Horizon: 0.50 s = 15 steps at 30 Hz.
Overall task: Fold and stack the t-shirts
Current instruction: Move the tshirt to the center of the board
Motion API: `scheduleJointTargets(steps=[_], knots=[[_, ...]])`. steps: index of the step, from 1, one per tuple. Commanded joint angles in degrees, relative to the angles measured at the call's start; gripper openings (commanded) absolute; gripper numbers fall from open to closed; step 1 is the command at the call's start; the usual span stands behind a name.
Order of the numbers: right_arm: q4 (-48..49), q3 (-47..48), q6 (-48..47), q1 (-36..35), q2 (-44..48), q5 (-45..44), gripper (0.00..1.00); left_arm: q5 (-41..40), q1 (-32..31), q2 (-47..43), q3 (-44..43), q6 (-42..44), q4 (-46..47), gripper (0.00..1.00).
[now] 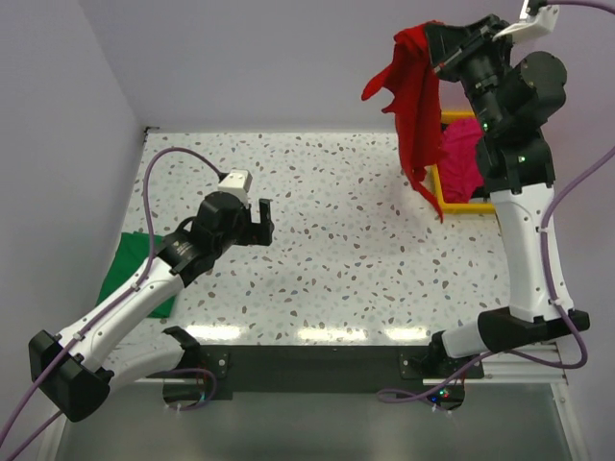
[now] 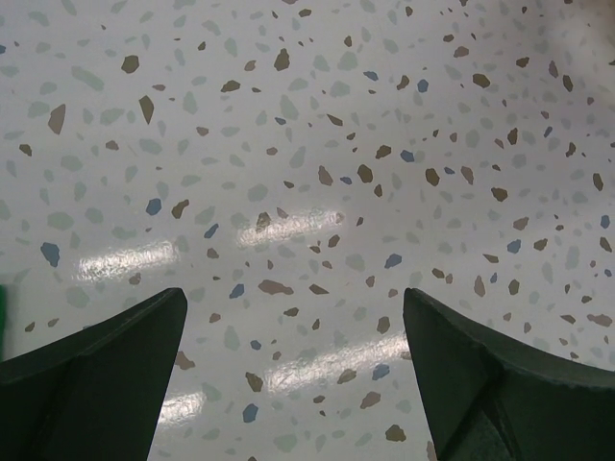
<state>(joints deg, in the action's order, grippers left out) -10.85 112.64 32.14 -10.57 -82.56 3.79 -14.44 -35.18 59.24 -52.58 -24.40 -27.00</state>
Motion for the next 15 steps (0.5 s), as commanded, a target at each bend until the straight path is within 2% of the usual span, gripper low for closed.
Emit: scheduleJointTargets(steps=[1,7,9,13,15], knots=[[5.75,6.27,0.73,-3.14,0.13,2.97,0.08,1.08,0.72,-0.8,0.55,0.41,2.66,1.0],[5.67,11.46,2.05,-6.22,-3.83,2.97,0.09,1.78,0.81,-0.8,0.72,0.06,2.92,1.0],[6.19,8.67,3.54,-6.4,-4.27,3.5,0.1,2.13,0.81,-0.88,0.81,-0.55,2.83,1.0],[10.59,-5.82,6.0,-6.48,-1.38,3.68,0.13,4.24,0.81,-1.23,2.04,-2.66,3.27,1.0],[15.58,-17.85,6.79,-6.48,1.42,2.19,0.17,6.26,0.81,-1.32,3.62,-4.5,4.24,1.0]])
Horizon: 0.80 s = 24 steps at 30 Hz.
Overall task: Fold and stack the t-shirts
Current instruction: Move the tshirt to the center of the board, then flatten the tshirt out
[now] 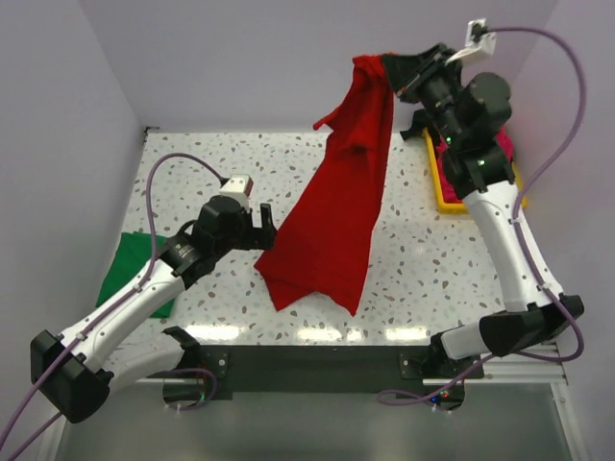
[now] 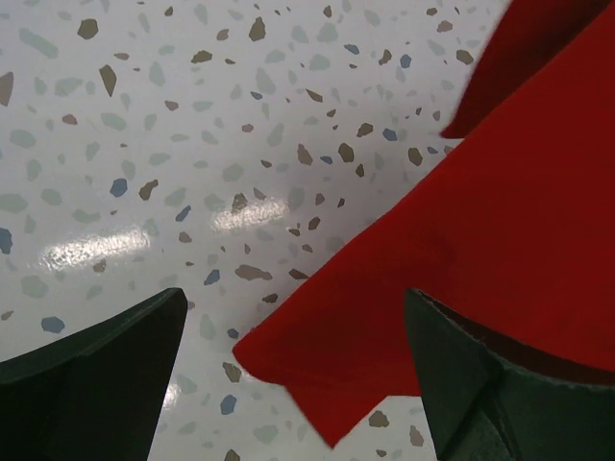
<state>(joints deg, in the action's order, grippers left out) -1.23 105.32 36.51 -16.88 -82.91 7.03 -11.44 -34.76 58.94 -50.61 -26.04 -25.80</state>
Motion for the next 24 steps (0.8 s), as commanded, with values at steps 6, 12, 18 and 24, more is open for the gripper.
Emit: scheduleJointTargets(steps=[6,12,18,24], knots=[[7.74,-35.95,5.23,3.25,4.34,-7.38,0.46,11.17,0.31,1.08,8.68,-7.61,8.57,0.91],[3.44,-46.33,4.19,6.96,3.29,-2.73,0.55,14.34,-3.63,4.86,16.59,-13.15,16.3,0.85],[-1.84,-49.51,-1.61,2.39,0.57,-4.13,0.57,11.72,-8.99,11.02,19.15,-15.53,20.44,0.8],[-3.51,-49.77,-3.38,1.24,-3.12,-3.07,0.57,4.16,-9.8,15.68,19.41,-20.44,19.74,0.75]])
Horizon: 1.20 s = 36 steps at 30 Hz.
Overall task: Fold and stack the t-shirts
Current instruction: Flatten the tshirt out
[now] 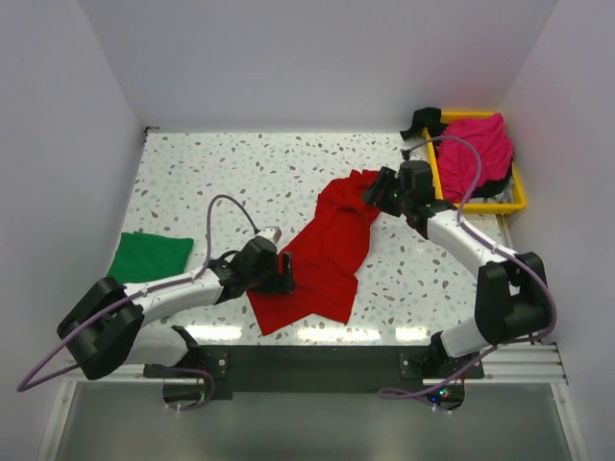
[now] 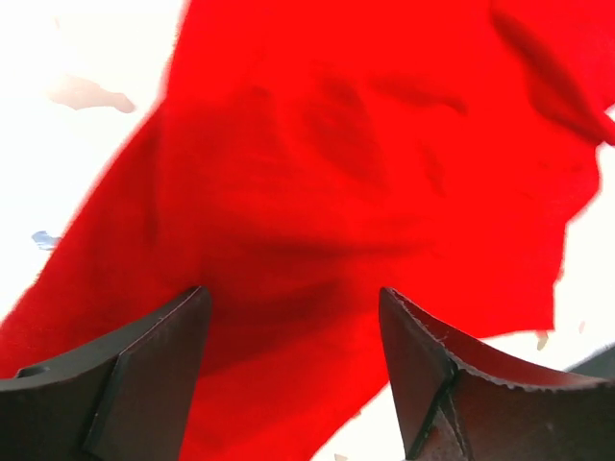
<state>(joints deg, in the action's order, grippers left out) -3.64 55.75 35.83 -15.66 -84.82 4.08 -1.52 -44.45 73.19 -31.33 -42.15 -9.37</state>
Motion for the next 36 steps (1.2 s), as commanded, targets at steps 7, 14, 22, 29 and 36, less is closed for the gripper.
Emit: scheduleJointTargets(steps=[7,14,22,29,36], knots=[[-1.98,1.29,-3.31,-0.69,-3.16,0.76,0.57,-10.72,4.88,8.98,-2.86,-10.23,0.66,0.7],[-0.23,2.96,-1.38,-2.53,-5.97,1.64,0.57,3.43,23.07,17.76,-2.5,-11.73,12.08,0.71],[-9.18,18.15,-6.65,-9.03,-12.65,-7.49,0.57,9.34,28.71,18.05,-9.63,-10.32,14.72,0.77],[-17.71,28.53,-14.65,-11.85,-20.91,-18.22,0.58,3.38,23.99,7.78,-10.33,-4.09,6.49,0.78],[-21.14,33.98,-19.66,-12.11,-27.85,-18.32,0.58,-7.18,11.15,3.37,-8.76,-2.06,-0.91,0.79]])
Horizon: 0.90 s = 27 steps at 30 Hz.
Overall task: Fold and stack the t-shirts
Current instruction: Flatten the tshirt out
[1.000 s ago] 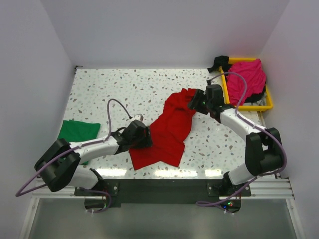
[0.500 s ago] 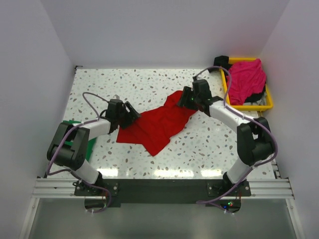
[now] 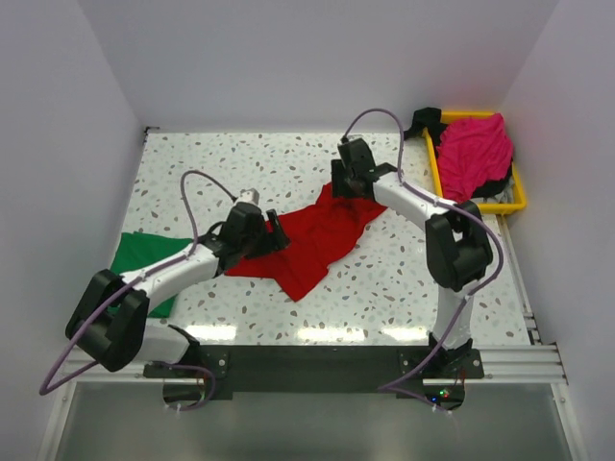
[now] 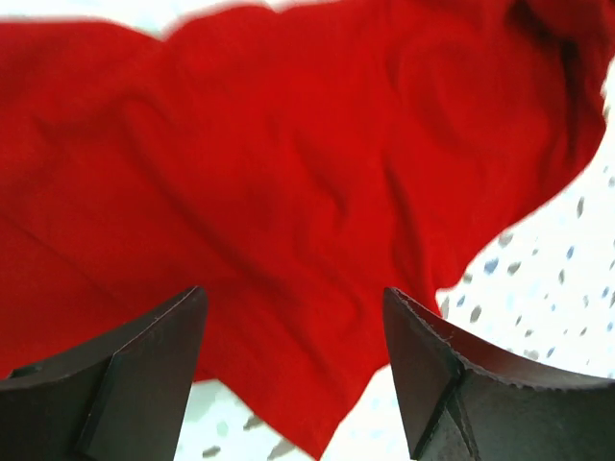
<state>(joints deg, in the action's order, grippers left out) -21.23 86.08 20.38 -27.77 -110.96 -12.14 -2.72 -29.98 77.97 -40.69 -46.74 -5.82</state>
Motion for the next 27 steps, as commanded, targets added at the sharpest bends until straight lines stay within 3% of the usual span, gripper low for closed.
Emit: scheduleJointTargets(steps=[1,9,11,19,27], knots=[[-4.6,4.96,-4.99,-0.27,-2.85,-1.57,0.57,-6.76,-4.2,-1.6,1.22,2.27,-4.55,0.78],[-6.45,4.97,-5.18,-0.62,-4.27,-1.57,0.53,-8.44,-15.71,-1.34,2.81,2.45,-6.64,0.75],[-6.01,3.4,-4.65,-0.62,-3.57,-1.4,0.46,-10.54,-20.09,-0.64,2.46,2.01,-8.05,0.73],[-4.43,0.31,-2.89,-0.62,-0.75,-1.13,0.23,-15.64,-26.88,2.7,0.0,0.78,-11.49,0.68],[-3.55,-1.36,-1.14,-0.53,2.41,0.1,0.15,-22.06,-32.95,8.42,-6.33,1.3,-15.79,0.64]])
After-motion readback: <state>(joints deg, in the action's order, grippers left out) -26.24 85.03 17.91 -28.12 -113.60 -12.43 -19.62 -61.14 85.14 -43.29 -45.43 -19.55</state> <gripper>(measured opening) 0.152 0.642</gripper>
